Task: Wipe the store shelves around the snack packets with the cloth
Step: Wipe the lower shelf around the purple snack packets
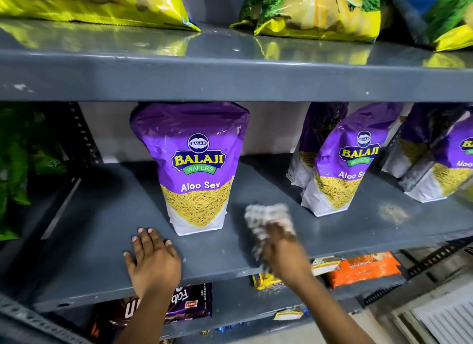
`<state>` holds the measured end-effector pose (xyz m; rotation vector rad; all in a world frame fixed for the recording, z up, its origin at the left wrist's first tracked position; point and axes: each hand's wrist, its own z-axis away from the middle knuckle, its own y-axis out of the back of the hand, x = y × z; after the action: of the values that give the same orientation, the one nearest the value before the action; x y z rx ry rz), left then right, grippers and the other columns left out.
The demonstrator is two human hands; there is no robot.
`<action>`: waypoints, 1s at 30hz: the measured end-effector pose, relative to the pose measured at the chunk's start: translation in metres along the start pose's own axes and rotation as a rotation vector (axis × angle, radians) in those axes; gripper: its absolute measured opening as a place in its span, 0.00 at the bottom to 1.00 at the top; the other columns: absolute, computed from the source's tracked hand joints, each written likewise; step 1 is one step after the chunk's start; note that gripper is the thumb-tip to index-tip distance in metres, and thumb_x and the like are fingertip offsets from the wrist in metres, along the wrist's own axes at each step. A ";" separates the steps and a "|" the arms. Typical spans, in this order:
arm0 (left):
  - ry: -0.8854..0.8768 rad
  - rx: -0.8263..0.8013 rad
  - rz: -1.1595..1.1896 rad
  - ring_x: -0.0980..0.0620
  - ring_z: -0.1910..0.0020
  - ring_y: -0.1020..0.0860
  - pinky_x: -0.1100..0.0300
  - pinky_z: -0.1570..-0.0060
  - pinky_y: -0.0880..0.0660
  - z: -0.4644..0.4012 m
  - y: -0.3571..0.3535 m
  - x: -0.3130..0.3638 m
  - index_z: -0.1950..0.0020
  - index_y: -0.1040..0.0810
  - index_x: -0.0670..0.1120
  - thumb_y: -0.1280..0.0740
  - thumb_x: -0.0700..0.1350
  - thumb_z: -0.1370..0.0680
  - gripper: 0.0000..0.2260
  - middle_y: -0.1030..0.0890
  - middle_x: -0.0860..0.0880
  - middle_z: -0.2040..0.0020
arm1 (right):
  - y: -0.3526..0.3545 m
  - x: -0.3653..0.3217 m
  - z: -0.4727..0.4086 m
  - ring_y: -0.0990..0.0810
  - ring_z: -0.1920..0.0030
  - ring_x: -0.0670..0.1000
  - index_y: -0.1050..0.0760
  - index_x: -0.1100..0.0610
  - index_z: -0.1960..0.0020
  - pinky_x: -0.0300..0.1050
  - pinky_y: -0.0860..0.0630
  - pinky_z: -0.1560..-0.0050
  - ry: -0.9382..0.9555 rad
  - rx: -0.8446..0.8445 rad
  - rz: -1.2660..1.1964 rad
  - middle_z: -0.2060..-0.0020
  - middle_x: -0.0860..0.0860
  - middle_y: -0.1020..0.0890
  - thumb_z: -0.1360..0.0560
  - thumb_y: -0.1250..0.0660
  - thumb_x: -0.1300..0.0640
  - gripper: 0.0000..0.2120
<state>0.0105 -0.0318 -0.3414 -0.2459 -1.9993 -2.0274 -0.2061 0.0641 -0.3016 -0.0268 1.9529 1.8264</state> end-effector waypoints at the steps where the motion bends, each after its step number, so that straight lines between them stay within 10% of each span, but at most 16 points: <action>1: 0.001 -0.002 0.008 0.45 0.25 0.52 0.45 0.27 0.53 0.000 0.000 0.000 0.26 0.51 0.41 0.54 0.48 0.21 0.24 0.50 0.43 0.23 | -0.013 -0.007 -0.012 0.37 0.27 0.55 0.43 0.53 0.26 0.49 0.39 0.28 0.074 -0.118 0.099 0.25 0.55 0.38 0.28 0.57 0.50 0.30; 4: 0.007 0.017 0.017 0.42 0.26 0.46 0.42 0.29 0.49 -0.002 -0.004 0.000 0.27 0.45 0.39 0.52 0.47 0.21 0.24 0.44 0.41 0.25 | -0.021 -0.009 -0.063 0.54 0.23 0.51 0.49 0.49 0.24 0.50 0.55 0.24 0.040 -0.233 0.106 0.22 0.49 0.50 0.21 0.57 0.49 0.25; 13: -0.008 0.077 0.060 0.32 0.41 0.25 0.33 0.43 0.33 -0.007 -0.014 0.003 0.40 0.27 0.33 0.50 0.49 0.29 0.27 0.25 0.33 0.38 | -0.028 -0.027 -0.189 0.59 0.23 0.55 0.58 0.53 0.24 0.55 0.57 0.23 -0.060 -0.311 0.128 0.22 0.52 0.57 0.20 0.51 0.47 0.29; 20: -0.015 0.108 0.064 0.32 0.40 0.26 0.33 0.42 0.34 -0.009 -0.018 0.001 0.39 0.27 0.33 0.51 0.50 0.29 0.28 0.25 0.33 0.38 | -0.018 -0.016 -0.200 0.53 0.24 0.64 0.62 0.60 0.24 0.61 0.53 0.24 -0.411 -0.285 0.271 0.23 0.59 0.57 0.22 0.52 0.42 0.36; 30: -0.025 0.033 0.029 0.42 0.26 0.47 0.42 0.28 0.50 -0.001 -0.007 -0.004 0.27 0.45 0.38 0.51 0.47 0.21 0.24 0.45 0.40 0.24 | -0.027 0.018 -0.061 0.47 0.25 0.64 0.52 0.61 0.25 0.61 0.46 0.26 -0.310 -0.194 0.285 0.24 0.62 0.47 0.25 0.62 0.43 0.35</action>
<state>0.0120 -0.0322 -0.3498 -0.2935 -2.0300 -1.9820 -0.2332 0.0084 -0.3325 0.4673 1.6237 2.0506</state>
